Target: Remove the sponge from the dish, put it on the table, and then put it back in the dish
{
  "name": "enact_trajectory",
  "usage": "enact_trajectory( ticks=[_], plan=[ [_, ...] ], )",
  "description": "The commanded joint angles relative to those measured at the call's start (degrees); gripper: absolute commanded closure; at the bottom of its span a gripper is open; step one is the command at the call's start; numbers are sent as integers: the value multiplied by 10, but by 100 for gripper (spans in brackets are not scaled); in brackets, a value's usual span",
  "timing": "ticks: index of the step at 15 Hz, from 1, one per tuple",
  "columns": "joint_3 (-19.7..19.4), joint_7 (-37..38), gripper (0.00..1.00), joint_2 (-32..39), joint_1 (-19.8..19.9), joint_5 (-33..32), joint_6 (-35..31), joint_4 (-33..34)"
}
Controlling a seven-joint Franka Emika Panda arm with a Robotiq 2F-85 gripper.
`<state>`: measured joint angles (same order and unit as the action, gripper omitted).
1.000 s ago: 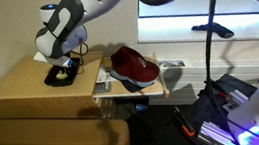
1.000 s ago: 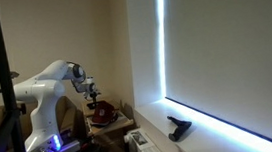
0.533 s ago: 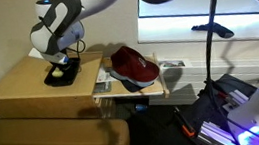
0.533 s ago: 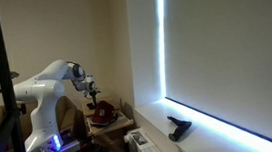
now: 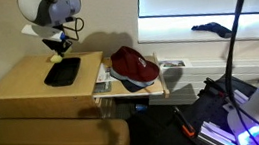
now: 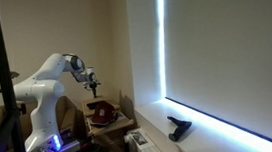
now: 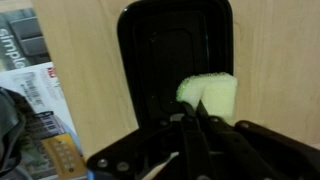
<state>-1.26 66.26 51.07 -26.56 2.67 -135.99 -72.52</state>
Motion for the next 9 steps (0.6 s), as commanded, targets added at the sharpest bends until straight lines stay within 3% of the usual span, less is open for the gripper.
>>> enact_trajectory(
  ticks=[1, 5, 9],
  plan=[
    [25, -46, 99, -134, 32, 27, 85, -136],
    [59, -68, 99, -221, 74, 52, 181, -220],
    [82, -100, 99, -252, 103, 116, 243, -290]
  ],
)
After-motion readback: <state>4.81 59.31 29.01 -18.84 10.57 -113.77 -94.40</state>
